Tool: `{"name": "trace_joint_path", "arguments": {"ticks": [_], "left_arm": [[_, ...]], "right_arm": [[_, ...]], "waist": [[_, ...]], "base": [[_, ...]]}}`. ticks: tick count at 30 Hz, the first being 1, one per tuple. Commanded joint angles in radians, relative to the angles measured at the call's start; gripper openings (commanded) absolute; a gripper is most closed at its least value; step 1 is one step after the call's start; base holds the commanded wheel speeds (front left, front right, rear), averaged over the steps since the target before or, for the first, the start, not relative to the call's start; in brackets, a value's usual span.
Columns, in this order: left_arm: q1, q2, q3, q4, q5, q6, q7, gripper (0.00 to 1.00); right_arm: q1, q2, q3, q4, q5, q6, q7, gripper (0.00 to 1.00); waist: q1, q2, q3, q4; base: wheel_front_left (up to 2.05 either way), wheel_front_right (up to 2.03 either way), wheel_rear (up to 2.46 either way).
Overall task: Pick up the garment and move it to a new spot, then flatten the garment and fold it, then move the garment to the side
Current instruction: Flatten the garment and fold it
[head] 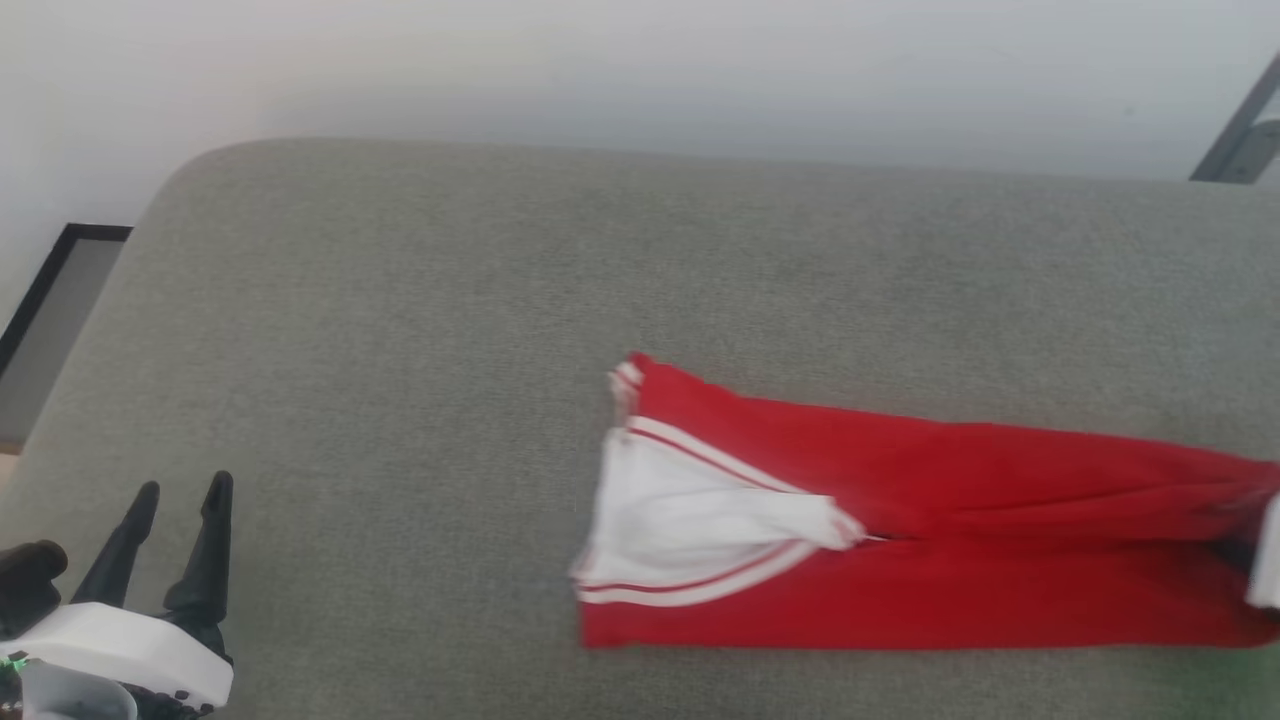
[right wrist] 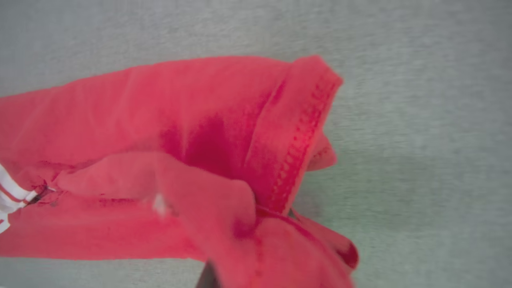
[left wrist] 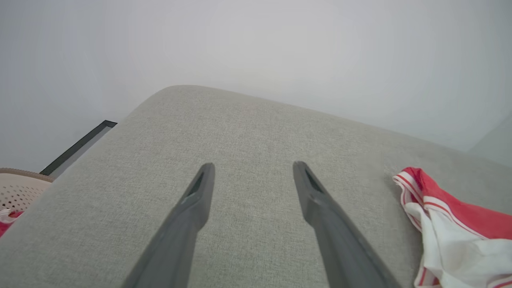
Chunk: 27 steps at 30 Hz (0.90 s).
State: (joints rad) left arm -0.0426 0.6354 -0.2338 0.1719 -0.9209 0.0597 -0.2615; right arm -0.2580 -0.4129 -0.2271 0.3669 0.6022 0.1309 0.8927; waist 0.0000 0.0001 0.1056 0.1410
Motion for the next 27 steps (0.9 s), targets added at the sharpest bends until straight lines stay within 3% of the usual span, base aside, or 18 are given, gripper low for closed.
{"name": "trace_joint_path", "arguments": {"ticks": [1, 8, 14, 21, 27], "left_arm": [[0.006, -0.003, 0.009, -0.003, 0.011, -0.004, -0.004, 1.0], [0.0, -0.018, 0.024, -0.003, 0.028, -0.016, -0.004, 1.0], [0.016, -0.033, 0.031, -0.004, 0.031, -0.021, -0.004, 1.0], [0.016, -0.037, 0.03, -0.013, 0.035, -0.022, -0.001, 1.0], [-0.015, -0.045, 0.006, -0.012, 0.038, -0.029, 0.013, 1.0]], "right_arm": [[-0.014, -0.02, -0.017, 0.006, -0.018, 0.0, -0.008, 0.0], [-0.035, -0.042, -0.04, -0.029, -0.05, 0.0, 0.032, 0.0], [0.013, -0.009, 0.001, -0.203, 0.016, 0.0, 0.085, 0.0], [0.059, 0.099, 0.132, -0.411, 0.057, 0.0, 0.123, 0.0], [0.025, 0.163, 0.284, -0.408, 0.04, 0.0, 0.107, 0.0]], "waist": [[0.0, -0.0001, 0.005, -0.01], [0.0, -0.0001, 0.012, -0.039], [0.0, -0.0001, -0.002, -0.049], [0.0, -0.0001, -0.013, -0.033], [0.0, -0.0001, -0.018, 0.013]], "base": [[0.0, 0.0, 0.0], [0.0, 0.0, 0.0], [0.0, 0.0, 0.0], [0.0, 0.0, 0.0], [0.0, 0.0, 0.0]]}}
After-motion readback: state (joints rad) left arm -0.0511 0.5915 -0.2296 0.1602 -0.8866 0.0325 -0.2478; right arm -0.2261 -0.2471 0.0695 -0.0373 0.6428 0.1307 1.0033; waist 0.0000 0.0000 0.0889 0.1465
